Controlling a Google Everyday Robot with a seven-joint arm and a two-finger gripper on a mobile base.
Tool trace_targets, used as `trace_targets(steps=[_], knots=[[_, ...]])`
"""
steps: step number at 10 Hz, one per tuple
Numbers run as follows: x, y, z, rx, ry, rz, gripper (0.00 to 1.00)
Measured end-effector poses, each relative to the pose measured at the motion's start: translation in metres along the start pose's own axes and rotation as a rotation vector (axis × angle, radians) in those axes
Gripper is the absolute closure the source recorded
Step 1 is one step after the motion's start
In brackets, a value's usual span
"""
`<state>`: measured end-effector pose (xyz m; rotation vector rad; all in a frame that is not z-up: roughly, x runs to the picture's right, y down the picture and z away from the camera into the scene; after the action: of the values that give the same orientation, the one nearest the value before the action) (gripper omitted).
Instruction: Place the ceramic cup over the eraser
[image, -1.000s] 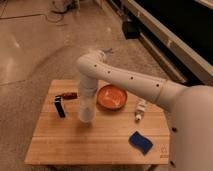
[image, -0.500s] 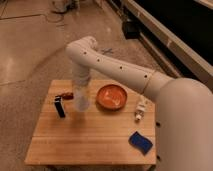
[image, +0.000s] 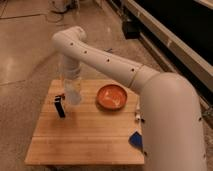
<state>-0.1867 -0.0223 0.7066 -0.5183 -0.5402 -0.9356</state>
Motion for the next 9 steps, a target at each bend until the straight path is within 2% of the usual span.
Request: trace_targets(steps=[2, 4, 6, 9], knots=[[-0.011, -0.017, -0.003, 0.000, -0.006, -0.031, 1.00], [-0.023, -0.034, 0.003, -0.003, -0.029, -0.060, 1.00], [-0.034, -0.050, 0.012, -0.012, -0.055, -0.092, 1.00], [-0.038, -0.063, 0.027, -0.025, -0.082, -0.117, 1.00]])
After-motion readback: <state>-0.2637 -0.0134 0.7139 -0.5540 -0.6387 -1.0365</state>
